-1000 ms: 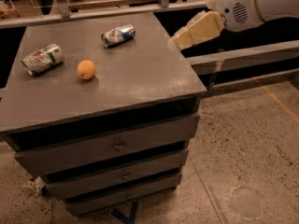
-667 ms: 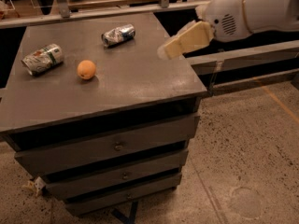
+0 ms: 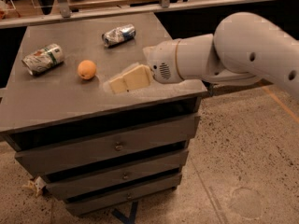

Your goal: Pick orange

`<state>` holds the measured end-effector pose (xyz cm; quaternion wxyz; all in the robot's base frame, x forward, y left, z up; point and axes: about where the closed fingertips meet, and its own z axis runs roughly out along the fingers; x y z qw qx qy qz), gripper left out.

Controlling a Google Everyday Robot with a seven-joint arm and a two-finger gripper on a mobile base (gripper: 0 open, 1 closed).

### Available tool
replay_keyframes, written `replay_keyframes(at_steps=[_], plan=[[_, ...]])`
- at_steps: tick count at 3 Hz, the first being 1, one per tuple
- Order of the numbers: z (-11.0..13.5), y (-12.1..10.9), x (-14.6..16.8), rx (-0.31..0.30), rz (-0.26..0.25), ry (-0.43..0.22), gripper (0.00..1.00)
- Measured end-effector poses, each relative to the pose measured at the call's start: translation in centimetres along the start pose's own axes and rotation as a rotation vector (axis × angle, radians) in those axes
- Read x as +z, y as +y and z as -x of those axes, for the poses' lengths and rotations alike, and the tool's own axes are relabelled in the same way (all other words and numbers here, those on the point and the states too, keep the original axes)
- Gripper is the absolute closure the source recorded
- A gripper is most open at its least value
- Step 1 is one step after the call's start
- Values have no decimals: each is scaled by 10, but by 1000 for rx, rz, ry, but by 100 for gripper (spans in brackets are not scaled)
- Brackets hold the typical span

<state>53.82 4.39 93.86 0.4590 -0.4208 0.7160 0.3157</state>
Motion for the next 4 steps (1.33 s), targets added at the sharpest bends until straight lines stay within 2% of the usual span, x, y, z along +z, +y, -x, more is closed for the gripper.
replay_keyframes(at_steps=[1, 2, 3, 4], plan=[[-12, 1, 40, 2, 1, -31, 0], [-17, -8, 63, -12, -23, -56, 0], [-15, -13, 80, -11, -5, -117, 0], [-16, -11, 84, -12, 4, -121, 0]])
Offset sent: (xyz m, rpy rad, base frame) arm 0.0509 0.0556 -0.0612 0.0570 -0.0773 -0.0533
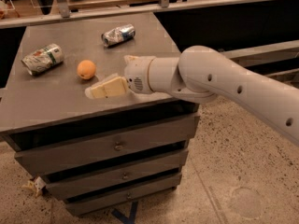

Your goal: Pick orange

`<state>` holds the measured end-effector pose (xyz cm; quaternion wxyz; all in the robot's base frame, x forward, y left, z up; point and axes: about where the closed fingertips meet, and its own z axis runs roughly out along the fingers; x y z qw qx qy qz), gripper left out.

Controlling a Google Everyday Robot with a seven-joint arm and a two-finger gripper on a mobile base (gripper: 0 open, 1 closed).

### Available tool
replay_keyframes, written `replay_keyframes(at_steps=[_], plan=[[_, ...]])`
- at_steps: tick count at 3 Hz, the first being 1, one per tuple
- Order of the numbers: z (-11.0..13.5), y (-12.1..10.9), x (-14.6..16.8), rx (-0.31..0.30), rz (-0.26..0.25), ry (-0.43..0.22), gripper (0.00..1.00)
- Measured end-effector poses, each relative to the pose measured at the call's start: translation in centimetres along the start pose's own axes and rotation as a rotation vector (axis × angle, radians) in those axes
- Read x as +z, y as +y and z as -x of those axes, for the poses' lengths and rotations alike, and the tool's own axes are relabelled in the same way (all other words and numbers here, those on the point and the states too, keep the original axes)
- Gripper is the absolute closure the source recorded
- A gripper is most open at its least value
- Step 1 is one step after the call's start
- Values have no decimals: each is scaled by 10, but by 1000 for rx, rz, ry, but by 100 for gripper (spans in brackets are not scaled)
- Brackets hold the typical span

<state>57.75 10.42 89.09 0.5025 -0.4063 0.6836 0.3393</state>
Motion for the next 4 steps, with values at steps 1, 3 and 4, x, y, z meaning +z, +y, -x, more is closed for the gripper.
replay_keyframes(at_steps=[1, 3, 4], plan=[[3, -6, -2, -16, -61, -9, 0], [13, -44, -3, -141, -202, 17, 0], [2, -61, 7, -152, -194, 59, 0]])
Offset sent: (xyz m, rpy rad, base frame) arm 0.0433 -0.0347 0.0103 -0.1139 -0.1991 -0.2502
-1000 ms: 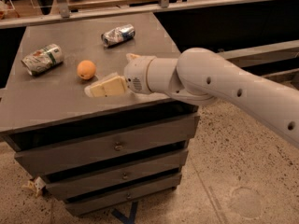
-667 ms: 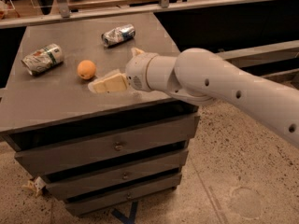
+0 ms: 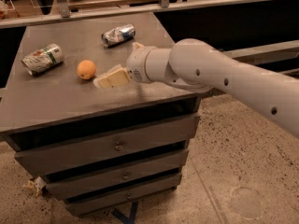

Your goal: Pick orange

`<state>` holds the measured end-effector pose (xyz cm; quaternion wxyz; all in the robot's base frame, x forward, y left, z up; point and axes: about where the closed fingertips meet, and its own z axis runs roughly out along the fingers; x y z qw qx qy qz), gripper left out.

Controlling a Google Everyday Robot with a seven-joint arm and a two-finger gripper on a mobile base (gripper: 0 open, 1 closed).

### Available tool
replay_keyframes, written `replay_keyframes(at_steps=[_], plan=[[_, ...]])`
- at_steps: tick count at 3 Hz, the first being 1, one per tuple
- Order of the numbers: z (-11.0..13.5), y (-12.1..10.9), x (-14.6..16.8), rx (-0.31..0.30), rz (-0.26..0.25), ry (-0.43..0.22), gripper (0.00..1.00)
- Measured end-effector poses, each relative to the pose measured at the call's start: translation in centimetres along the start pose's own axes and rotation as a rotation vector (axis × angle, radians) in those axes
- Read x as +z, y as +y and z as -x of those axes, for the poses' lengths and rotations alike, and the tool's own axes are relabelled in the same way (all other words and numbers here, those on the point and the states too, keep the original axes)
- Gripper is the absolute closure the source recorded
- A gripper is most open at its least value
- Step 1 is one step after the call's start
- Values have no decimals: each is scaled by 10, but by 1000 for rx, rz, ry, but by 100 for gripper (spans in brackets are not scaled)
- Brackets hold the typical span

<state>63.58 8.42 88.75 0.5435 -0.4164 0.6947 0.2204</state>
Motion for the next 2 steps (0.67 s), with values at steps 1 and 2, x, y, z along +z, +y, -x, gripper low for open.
replay_keyframes(at_steps=[1, 2], plan=[[-14, -4, 25, -3, 52, 29, 0], [-22, -3, 49, -3, 99, 29, 0]])
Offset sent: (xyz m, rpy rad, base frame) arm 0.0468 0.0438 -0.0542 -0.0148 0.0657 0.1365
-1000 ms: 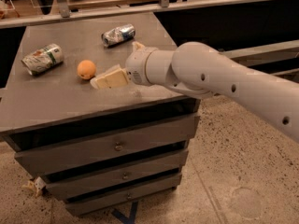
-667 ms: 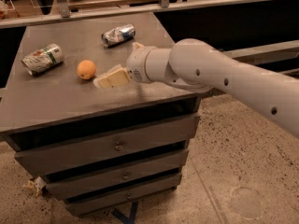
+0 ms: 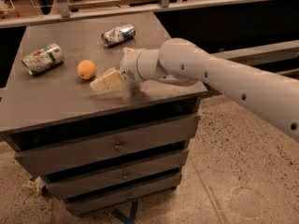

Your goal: Pick orange

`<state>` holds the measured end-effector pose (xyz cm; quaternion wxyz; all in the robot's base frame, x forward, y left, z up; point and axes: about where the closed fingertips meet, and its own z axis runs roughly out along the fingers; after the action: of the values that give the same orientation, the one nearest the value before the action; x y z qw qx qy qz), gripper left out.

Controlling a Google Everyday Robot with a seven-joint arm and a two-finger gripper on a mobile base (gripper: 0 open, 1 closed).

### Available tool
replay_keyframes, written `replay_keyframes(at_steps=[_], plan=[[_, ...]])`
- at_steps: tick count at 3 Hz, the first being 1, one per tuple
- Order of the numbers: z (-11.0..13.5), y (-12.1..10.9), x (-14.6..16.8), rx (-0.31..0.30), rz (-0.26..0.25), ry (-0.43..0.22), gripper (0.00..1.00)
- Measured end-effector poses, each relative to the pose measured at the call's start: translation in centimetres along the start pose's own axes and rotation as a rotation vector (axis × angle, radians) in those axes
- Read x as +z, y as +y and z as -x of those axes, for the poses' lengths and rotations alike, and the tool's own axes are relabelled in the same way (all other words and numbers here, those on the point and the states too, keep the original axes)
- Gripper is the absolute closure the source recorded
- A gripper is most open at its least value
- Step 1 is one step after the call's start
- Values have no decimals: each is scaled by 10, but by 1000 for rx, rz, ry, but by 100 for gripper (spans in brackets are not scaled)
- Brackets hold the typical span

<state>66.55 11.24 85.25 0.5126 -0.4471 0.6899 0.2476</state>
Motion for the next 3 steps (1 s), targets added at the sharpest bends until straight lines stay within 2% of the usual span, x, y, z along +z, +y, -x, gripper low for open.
replay_keyframes(at_steps=[3], plan=[[7, 4, 54, -23, 103, -45, 0]])
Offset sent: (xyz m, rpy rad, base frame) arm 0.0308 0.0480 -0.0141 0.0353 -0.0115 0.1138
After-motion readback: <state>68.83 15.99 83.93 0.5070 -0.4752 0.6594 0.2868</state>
